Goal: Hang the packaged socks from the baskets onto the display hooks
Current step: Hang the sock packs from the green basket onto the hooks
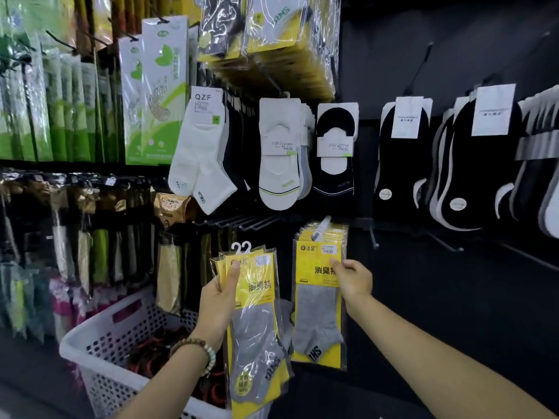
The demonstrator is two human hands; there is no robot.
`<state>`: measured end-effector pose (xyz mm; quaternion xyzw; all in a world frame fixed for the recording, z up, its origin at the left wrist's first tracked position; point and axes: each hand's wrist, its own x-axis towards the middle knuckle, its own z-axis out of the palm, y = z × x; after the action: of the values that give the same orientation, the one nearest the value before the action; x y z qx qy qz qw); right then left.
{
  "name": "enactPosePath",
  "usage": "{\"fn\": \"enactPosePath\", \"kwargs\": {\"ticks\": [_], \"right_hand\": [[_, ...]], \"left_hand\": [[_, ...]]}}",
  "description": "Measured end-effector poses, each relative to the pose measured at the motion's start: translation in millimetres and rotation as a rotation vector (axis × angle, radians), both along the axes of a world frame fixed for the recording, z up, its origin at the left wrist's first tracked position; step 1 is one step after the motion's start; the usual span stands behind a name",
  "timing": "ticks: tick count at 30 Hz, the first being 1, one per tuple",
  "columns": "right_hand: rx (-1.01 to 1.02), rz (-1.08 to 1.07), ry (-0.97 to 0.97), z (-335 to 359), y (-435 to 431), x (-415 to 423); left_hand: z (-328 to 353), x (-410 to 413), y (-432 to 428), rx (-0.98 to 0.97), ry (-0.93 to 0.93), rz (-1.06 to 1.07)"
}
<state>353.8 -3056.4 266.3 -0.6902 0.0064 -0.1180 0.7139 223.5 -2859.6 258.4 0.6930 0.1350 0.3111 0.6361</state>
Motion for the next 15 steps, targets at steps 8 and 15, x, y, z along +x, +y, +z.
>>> {"fn": "enactPosePath", "kwargs": {"ticks": [8, 15], "right_hand": [[0.012, -0.157, 0.129, -21.7, -12.4, -2.4], [-0.114, 0.296, -0.025, -14.4, -14.4, -61.9]], "left_hand": [[-16.5, 6.9, -7.1, -0.043, 0.019, -0.064], [-16.0, 2.4, -30.1, -0.105, 0.037, -0.162]]}}
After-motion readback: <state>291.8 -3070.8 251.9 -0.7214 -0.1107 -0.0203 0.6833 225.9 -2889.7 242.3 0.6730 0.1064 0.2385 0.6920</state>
